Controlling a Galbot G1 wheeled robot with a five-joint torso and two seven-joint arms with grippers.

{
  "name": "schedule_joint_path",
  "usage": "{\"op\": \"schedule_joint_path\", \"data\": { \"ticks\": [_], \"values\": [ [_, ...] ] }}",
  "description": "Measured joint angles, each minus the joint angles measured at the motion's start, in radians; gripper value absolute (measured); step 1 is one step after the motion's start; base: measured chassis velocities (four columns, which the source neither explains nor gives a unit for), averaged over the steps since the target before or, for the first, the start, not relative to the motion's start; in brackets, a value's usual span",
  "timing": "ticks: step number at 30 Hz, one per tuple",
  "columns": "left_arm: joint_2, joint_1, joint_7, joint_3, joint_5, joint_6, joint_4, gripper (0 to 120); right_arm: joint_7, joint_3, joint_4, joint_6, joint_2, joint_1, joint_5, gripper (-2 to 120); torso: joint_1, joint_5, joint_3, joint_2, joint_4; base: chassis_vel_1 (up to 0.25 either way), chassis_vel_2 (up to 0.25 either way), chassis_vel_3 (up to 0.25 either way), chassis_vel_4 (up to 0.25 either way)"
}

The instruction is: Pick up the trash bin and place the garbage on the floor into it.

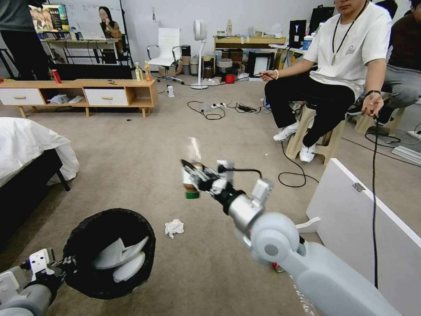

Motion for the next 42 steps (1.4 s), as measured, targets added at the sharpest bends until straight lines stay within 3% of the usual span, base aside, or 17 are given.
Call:
{"op": "schedule_joint_path", "data": {
  "ticks": [6, 11, 20, 42],
  "values": [
    [0.007, 0.000, -0.001, 0.027, 0.002, 0.000, -0.009, 3, -0.036, -0.153, -0.039, 0.051, 0.126, 0.142, 0.043, 28, 0.000, 0.0000, 0.000, 0.000, 0.0003, 0.000, 0.000, 0.000, 0.000],
    [0.008, 0.001, -0.001, 0.032, 0.004, 0.000, -0.012, 3, -0.054, -0.255, -0.078, 0.069, 0.174, 0.200, 0.045, 28, 0.000, 0.0000, 0.000, 0.000, 0.0000, 0.000, 0.000, 0.000, 0.000],
    [0.020, -0.004, -0.001, 0.043, 0.003, 0.000, -0.009, 3, -0.074, -0.370, -0.123, 0.091, 0.188, 0.220, 0.021, 28, 0.000, 0.0001, 0.000, 0.000, 0.0000, 0.000, 0.000, 0.000, 0.000],
    [0.024, -0.001, -0.002, 0.032, -0.012, 0.000, -0.024, 3, -0.083, -0.470, -0.170, 0.097, 0.148, 0.153, -0.073, 28, 0.000, 0.0003, 0.000, 0.000, 0.0000, 0.000, 0.000, 0.000, 0.000]
  ]
}}
